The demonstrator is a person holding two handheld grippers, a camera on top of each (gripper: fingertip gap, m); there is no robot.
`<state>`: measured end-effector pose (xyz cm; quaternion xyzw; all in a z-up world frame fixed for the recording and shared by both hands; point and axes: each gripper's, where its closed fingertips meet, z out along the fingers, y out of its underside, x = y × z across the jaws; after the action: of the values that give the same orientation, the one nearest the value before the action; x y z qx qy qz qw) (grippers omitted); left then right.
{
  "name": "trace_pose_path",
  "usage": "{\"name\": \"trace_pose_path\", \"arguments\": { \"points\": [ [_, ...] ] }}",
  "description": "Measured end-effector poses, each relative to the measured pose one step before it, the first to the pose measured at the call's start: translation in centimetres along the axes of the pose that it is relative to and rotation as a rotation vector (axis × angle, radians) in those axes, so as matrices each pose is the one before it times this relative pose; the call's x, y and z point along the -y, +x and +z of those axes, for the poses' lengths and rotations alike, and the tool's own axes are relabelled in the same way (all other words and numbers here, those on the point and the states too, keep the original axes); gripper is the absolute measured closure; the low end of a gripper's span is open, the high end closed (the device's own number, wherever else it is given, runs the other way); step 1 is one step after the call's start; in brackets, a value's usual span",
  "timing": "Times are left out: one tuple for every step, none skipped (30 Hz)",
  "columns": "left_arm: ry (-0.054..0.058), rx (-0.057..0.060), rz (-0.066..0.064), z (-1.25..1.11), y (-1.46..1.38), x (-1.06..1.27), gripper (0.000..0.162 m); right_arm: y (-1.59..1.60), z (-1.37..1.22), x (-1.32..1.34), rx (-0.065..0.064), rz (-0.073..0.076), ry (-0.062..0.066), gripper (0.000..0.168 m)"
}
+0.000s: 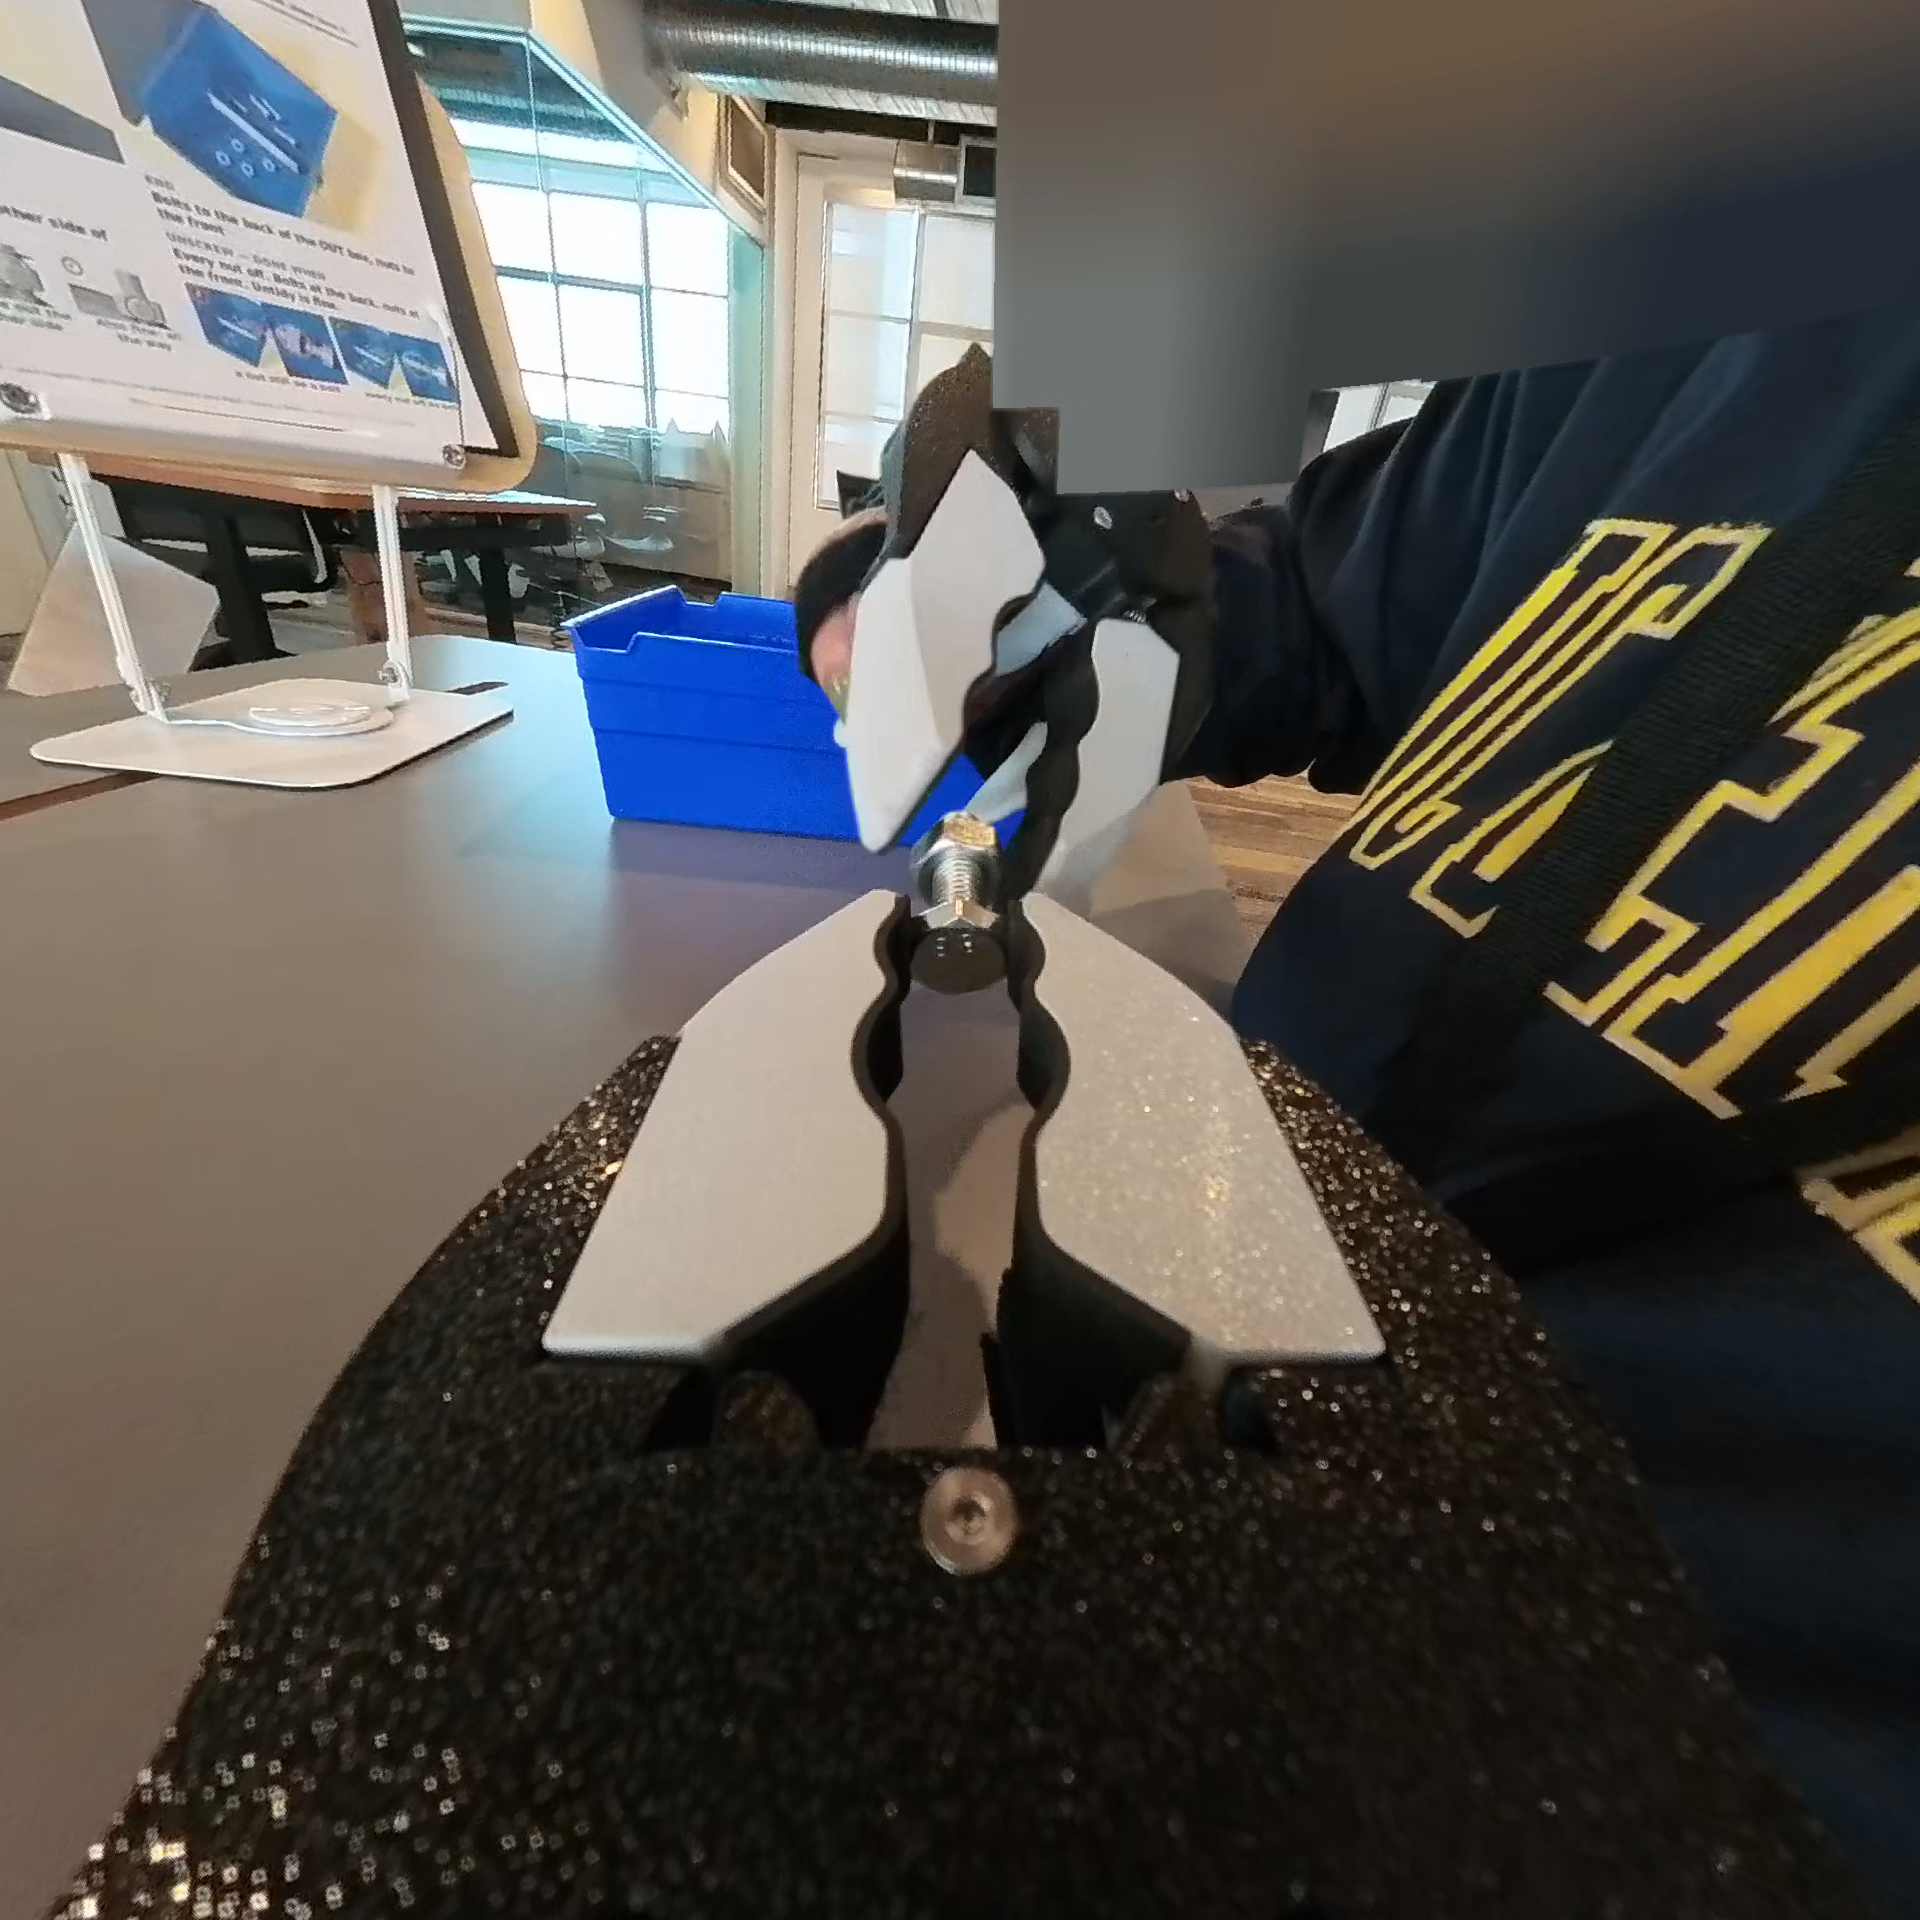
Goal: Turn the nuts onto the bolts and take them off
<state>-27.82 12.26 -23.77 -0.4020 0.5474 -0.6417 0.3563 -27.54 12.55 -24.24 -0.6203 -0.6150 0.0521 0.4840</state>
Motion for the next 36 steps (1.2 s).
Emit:
{"name": "trace_pose_path", "arguments": {
  "points": [
    [-0.0024,0.0005,0.0003,0.010,0.001,-0.034,0.145,-0.080,0.099,0.043,0.0026,0.0065,0.0033,0.143],
    [-0.0001,-0.0024,0.0005,0.008,0.046,-0.004,0.145,-0.081,0.101,-0.011,0.0011,0.0049,0.0005,0.144],
    [-0.0006,-0.0040,-0.0005,0.009,0.061,-0.009,0.145,-0.023,0.073,0.035,-0.0044,0.0014,0.0036,0.148],
    [-0.0015,-0.0027,-0.0008,0.019,0.034,-0.042,0.145,0.096,0.025,-0.022,-0.0108,-0.0001,0.0017,0.151],
    [0.0030,-0.0045,-0.0038,0.013,0.024,-0.014,0.145,-0.017,-0.016,-0.027,0.0001,0.0047,0.0018,0.151],
    [0.0065,-0.0098,-0.0118,0.027,0.036,-0.001,0.145,-0.055,-0.029,-0.009,0.0043,0.0163,0.0017,0.151],
    [0.0140,-0.0086,-0.0147,0.027,0.030,0.095,0.145,0.010,-0.031,0.066,-0.0006,0.0191,0.0021,0.151],
    [0.0206,-0.0002,-0.0059,0.002,0.006,0.290,0.142,0.018,-0.013,0.030,-0.0012,0.0132,0.0047,0.151],
    [0.0183,0.0261,-0.0021,-0.035,-0.355,0.263,0.131,-0.002,-0.044,-0.180,-0.0009,0.0050,-0.0080,0.151],
    [-0.0009,0.0240,-0.0067,-0.062,-0.394,-0.044,0.119,0.150,-0.254,-0.291,-0.0110,0.0032,-0.0129,0.151],
    [-0.0023,-0.0058,-0.0058,-0.062,0.016,-0.026,0.108,0.264,-0.316,-0.213,-0.0182,0.0065,-0.0091,0.151],
    [0.0021,-0.0065,-0.0032,-0.039,0.062,0.023,0.096,0.304,-0.567,-0.205,-0.0194,0.0077,-0.0110,0.151],
    [-0.0058,0.0097,-0.0001,-0.009,-0.145,-0.097,0.097,0.563,-0.852,-0.416,-0.0336,0.0031,-0.0193,0.151],
    [-0.0124,0.0157,0.0033,-0.006,-0.209,-0.163,0.099,1.013,-1.174,-0.506,-0.0494,-0.0050,-0.0324,0.151],
    [-0.0122,0.0099,0.0043,-0.019,-0.124,-0.161,0.104,1.361,-1.336,-0.801,-0.0635,-0.0151,-0.0555,0.151],
    [-0.0110,-0.0015,0.0038,-0.040,0.034,-0.133,0.117,1.877,-1.631,-1.166,-0.0812,-0.0123,-0.0695,0.151],
    [-0.0080,-0.0016,0.0012,-0.033,0.020,-0.118,0.132,1.971,-1.802,-1.520,-0.0728,0.0034,-0.0716,0.151],
    [-0.0015,0.0078,-0.0007,-0.035,-0.102,0.004,0.138,1.927,-1.650,-1.658,-0.0568,0.0398,-0.0536,0.150],
    [0.0049,0.0046,0.0035,-0.060,-0.053,0.085,0.141,1.791,-1.361,-1.725,-0.0387,0.0553,-0.0362,0.151],
    [0.0075,0.0041,0.0031,-0.083,-0.039,0.113,0.143,1.589,-1.031,-2.143,-0.0211,0.0603,-0.0602,0.150],
    [0.0062,0.0044,0.0004,-0.086,-0.061,0.092,0.145,1.429,-0.719,-2.535,-0.0145,0.0549,-0.0844,0.150],
    [0.0045,0.0001,-0.0006,-0.085,-0.018,0.052,0.151,1.221,-0.345,-2.769,-0.0073,0.0484,-0.0962,0.150],
    [0.0037,-0.0020,-0.0025,-0.056,0.000,0.053,0.156,1.032,-0.034,-2.879,-0.0055,0.0446,-0.1037,0.150],
    [0.0023,0.0015,-0.0023,-0.039,-0.036,0.032,0.157,0.717,0.289,-2.726,0.0024,0.0331,-0.0934,0.150],
    [-0.0003,0.0004,0.0000,-0.029,-0.018,-0.009,0.158,0.187,0.635,-2.626,0.0321,0.0367,-0.0961,0.150],
    [-0.0020,-0.0006,0.0009,0.002,0.017,-0.030,0.160,0.108,0.905,-2.323,0.0260,0.0371,-0.0892,0.150],
    [-0.0023,0.0012,0.0010,0.008,-0.014,-0.044,0.162,-0.118,1.095,-1.920,0.0322,0.0265,-0.0723,0.150],
    [-0.0027,0.0016,0.0002,0.011,-0.026,-0.047,0.162,-0.384,1.285,-1.466,0.0431,0.0206,-0.0618,0.150],
    [-0.0024,0.0016,-0.0007,0.010,-0.028,-0.042,0.162,-0.275,1.231,-1.292,0.0304,0.0146,-0.0577,0.150],
    [-0.0019,0.0025,-0.0021,0.005,-0.050,-0.041,0.162,-0.194,1.098,-1.177,0.0224,0.0043,-0.0577,0.150],
    [-0.0018,0.0022,-0.0034,-0.001,-0.057,-0.045,0.162,-0.042,0.997,-0.809,0.0081,0.0018,-0.0402,0.150],
    [-0.0014,0.0019,-0.0043,0.007,-0.059,-0.039,0.162,-0.029,0.776,-0.506,0.0063,0.0069,-0.0181,0.150],
    [-0.0009,0.0021,-0.0045,-0.002,-0.067,-0.029,0.162,-0.135,0.586,-0.205,0.0118,0.0137,0.0018,0.150],
    [-0.0004,0.0013,-0.0039,0.002,-0.061,-0.023,0.162,-0.154,0.484,-0.104,0.0155,0.0184,0.0094,0.151],
    [-0.0001,0.0003,-0.0030,0.003,-0.027,-0.003,0.162,-0.089,0.344,-0.171,0.0106,0.0197,0.0076,0.151],
    [-0.0011,0.0003,-0.0025,0.008,-0.029,-0.027,0.162,-0.138,0.263,-0.114,0.0080,0.0148,0.0084,0.151]
  ]
}}
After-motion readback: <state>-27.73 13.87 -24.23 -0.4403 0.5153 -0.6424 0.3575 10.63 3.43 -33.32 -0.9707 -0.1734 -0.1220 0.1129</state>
